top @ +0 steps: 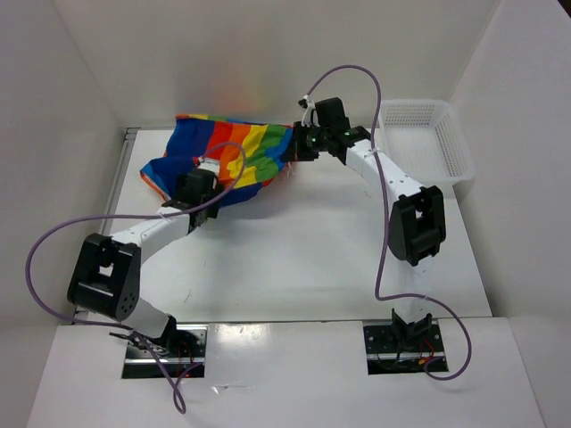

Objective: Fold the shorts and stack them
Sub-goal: Flatten the shorts out

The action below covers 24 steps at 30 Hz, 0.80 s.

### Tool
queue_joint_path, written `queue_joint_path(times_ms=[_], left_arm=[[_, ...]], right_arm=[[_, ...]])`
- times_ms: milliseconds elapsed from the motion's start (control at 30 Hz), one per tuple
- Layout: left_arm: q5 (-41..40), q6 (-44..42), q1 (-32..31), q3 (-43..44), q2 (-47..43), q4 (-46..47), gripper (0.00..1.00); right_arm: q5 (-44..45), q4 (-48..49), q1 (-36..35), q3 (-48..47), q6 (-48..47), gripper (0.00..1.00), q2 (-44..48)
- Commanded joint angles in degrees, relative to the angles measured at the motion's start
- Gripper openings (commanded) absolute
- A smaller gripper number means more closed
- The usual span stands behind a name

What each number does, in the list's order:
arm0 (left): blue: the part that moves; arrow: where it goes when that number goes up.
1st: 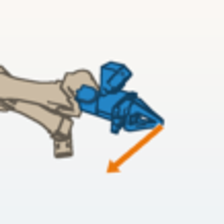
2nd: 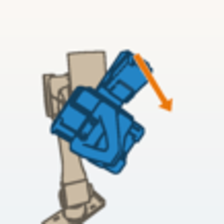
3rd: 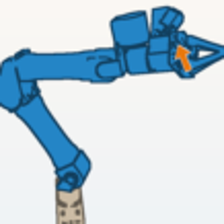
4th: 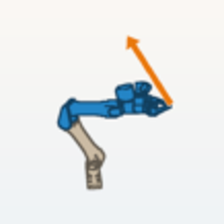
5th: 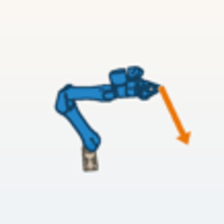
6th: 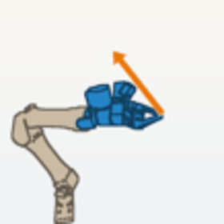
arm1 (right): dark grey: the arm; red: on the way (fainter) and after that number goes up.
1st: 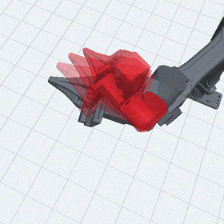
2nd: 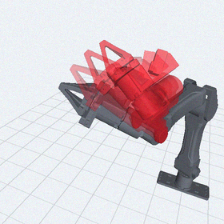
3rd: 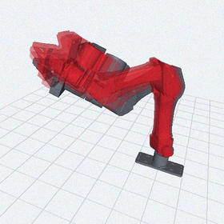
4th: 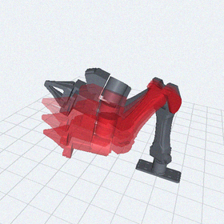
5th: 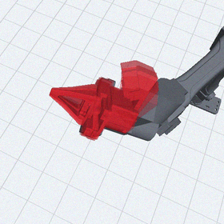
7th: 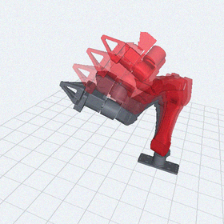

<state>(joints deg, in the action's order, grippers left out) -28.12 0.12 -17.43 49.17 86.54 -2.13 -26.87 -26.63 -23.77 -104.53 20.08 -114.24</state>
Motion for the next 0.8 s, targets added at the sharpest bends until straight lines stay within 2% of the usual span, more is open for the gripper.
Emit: queue_joint_path(times_ms=[0, 100, 267, 433, 467, 533, 567, 633, 667, 700, 767], left_arm=[[-2.99, -0.12, 3.63, 5.14, -0.58, 6.35, 0.85], [-2.29, -0.12, 5.03, 5.68, -3.3, 5.03, 0.7], [-2.82, -0.12, 7.4, 4.09, -9.88, 7.14, 0.72], [0.08, -0.12, 9.69, 0.23, -16.4, 7.94, 0.73], [0.6, -0.12, 10.39, 0.84, -16.41, 6.37, 0.75], [5.59, -0.12, 12.33, 2.33, -17.54, -3.45, 0.77], [8.58, -0.12, 12.33, 2.86, -18.77, -11.5, 0.78], [18.12, -0.12, 11.81, 0.59, -25.32, -18.31, 0.82], [20.36, -0.12, 11.28, -1.16, -28.15, -22.61, 0.85], [21.6, -0.12, 9.89, -5.62, -33.93, -23.26, 0.86], [21.62, -0.12, 9.35, -9.69, -38.18, -24.14, 0.86]], right_arm=[[0.76, 1.06, 0.04, 1.25, -1.52, 0.0, 4.37], [5.15, 0.53, 0.04, 2.66, -3.81, 0.0, 5.6], [8.23, 0.0, 1.36, 2.67, -8.46, 0.0, 6.74], [7.46, -2.01, 2.68, 5.56, -15.05, 0.0, 10.17], [6.32, -2.8, 2.68, 7.39, -15.94, 0.0, 11.74], [4.99, -4.38, 2.68, 10.2, -19.35, 0.0, 13.24], [4.99, -5.0, 2.68, 11.27, -20.76, 0.0, 14.64], [4.29, -6.75, 2.68, 14.42, -25.14, 0.0, 15.79], [4.29, -7.37, 2.68, 15.4, -26.65, 0.0, 16.32], [4.29, -7.99, 2.68, 16.37, -28.06, 0.0, 17.11], [4.29, -9.39, 2.68, 19.01, -31.13, 0.0, 17.81]])
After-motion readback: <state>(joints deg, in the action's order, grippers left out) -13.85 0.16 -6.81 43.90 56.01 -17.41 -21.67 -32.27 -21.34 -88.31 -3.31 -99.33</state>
